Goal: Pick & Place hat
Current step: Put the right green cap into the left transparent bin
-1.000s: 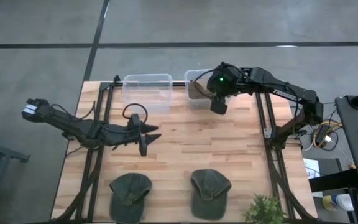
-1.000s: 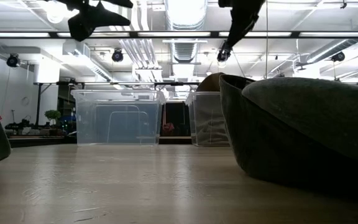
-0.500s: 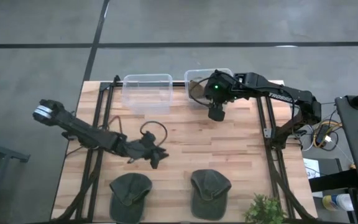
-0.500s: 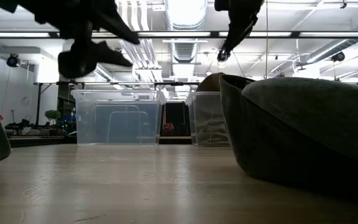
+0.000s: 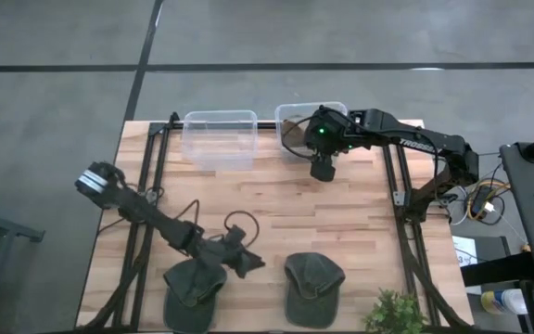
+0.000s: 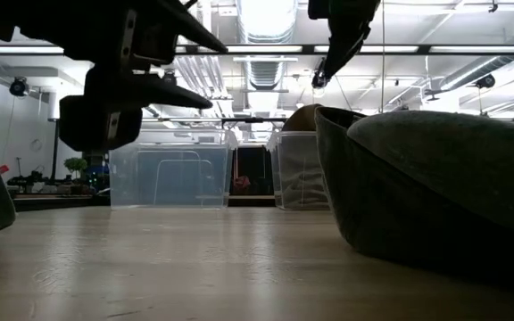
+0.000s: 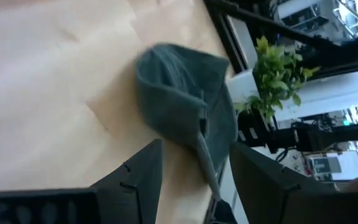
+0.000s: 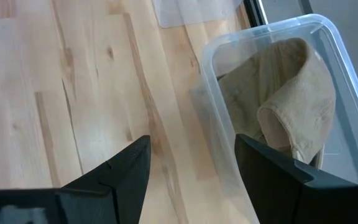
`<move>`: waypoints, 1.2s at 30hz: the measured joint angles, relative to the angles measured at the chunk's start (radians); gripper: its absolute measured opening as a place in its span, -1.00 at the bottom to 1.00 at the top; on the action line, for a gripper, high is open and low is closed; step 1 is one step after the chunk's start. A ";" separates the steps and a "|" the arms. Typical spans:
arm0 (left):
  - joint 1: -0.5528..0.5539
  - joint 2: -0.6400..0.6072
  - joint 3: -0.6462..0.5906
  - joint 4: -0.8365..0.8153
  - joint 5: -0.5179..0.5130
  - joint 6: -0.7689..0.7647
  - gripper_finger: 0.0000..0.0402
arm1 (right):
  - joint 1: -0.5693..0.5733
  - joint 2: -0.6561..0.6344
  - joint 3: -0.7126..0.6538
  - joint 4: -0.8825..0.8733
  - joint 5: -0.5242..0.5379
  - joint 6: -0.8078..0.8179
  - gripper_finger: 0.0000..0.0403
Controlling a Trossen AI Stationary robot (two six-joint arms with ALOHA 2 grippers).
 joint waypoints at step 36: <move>-0.007 0.384 0.407 -0.108 0.165 0.062 -0.11 | 0.000 -0.002 0.000 -0.004 0.003 0.022 0.12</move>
